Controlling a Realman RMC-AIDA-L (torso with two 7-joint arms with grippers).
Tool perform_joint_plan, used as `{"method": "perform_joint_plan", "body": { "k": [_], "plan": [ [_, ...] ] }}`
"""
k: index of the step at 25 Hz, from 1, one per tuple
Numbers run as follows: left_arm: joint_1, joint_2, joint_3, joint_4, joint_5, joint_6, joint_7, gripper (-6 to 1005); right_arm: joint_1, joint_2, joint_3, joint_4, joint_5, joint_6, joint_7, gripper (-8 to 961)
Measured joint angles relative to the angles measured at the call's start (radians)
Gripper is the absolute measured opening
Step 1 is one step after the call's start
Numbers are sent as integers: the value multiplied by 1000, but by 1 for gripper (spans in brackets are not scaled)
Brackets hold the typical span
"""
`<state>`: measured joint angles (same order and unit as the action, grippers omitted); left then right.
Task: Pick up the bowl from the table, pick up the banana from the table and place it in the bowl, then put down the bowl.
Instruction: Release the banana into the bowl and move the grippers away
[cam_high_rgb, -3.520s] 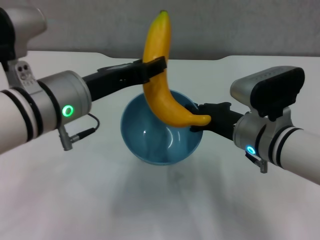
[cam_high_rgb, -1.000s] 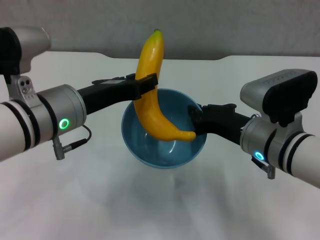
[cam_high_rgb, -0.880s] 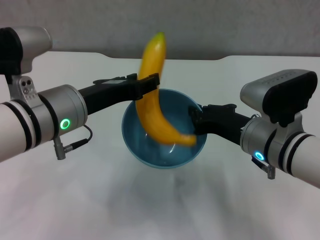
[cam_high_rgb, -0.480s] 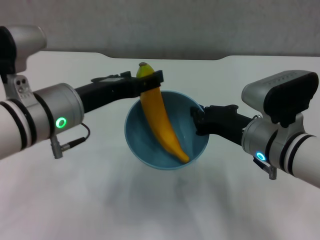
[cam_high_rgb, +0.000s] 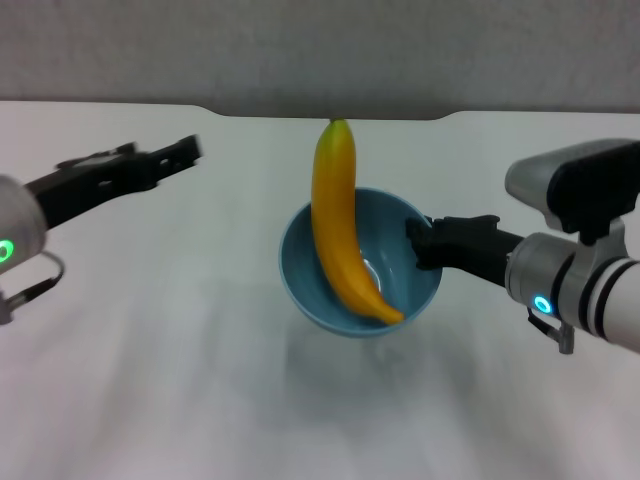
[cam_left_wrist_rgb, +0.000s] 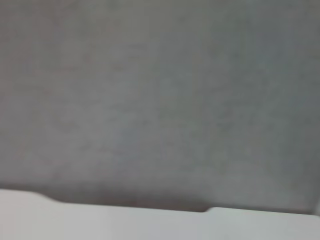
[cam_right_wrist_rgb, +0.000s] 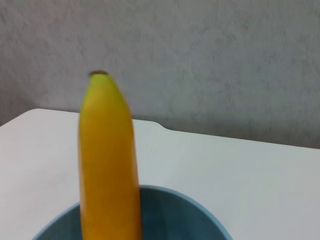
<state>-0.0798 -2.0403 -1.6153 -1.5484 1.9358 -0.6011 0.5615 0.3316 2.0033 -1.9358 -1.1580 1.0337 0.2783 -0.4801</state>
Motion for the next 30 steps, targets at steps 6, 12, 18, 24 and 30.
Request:
{"method": "perform_joint_plan", "body": {
  "k": [6, 12, 18, 24, 30],
  "plan": [
    [21, -1, -46, 68, 0, 8, 29, 890, 100, 1, 36, 96, 13, 44, 15, 44],
    [12, -1, -104, 142, 0, 16, 43, 887, 241, 2, 57, 278, 91, 49, 8, 45],
    [7, -1, -110, 189, 0, 25, 48, 884, 235, 7, 60, 300, 107, -19, 3, 44],
    [12, -1, -111, 205, 0, 39, 49, 883, 206, 11, 51, 311, 109, -40, 5, 44],
    [13, -1, -112, 232, 0, 44, 49, 882, 173, 14, 28, 305, 110, -60, 9, 45]
  ]
}}
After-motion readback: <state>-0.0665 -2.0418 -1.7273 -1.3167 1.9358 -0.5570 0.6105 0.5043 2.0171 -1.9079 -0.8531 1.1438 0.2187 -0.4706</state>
